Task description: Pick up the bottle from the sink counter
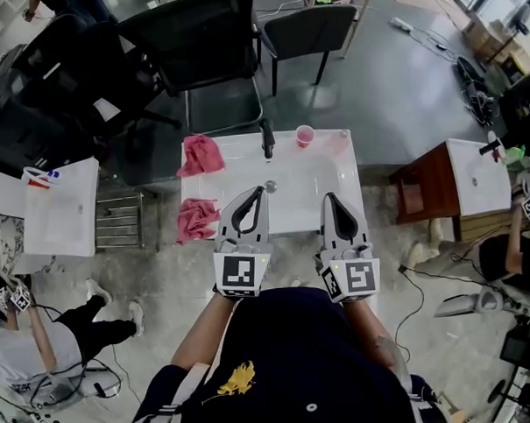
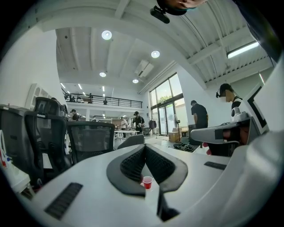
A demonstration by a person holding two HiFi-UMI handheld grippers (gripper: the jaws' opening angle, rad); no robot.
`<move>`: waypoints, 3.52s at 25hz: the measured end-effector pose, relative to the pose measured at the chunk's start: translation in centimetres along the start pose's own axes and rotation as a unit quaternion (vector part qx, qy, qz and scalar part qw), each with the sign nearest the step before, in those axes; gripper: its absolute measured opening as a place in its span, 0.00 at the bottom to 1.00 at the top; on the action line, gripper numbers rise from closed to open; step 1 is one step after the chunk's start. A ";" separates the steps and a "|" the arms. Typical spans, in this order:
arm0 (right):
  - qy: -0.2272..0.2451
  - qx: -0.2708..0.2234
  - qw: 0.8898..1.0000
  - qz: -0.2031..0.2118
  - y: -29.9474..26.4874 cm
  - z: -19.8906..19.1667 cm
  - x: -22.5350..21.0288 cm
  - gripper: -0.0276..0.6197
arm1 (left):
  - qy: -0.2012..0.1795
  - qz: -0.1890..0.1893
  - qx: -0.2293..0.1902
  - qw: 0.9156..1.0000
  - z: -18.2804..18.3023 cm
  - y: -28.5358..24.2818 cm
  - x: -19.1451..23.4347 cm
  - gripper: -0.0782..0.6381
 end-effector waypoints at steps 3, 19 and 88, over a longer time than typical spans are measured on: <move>0.013 0.005 1.000 0.000 -1.2 -0.6 0.8 0.08 | 0.003 -0.002 -0.003 1.000 -0.5 -0.4 1.2 0.13; 0.016 0.011 0.998 -0.060 -4.8 -2.6 2.4 0.08 | 0.016 -0.027 -0.014 0.999 -3.5 -0.9 6.4 0.13; 0.004 0.089 0.989 -0.122 -13.8 -5.9 -16.2 0.09 | 0.029 -0.155 0.063 0.985 -8.7 -19.1 -1.6 0.13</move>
Point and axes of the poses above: the fingertips, and each gripper's own axes: y backward along the fingers, x to its left, z out of its top, the point moved 3 cm from there along y, backward along the fingers, and after that the axes turned 13 degrees about -y, right-handed, at the moved point
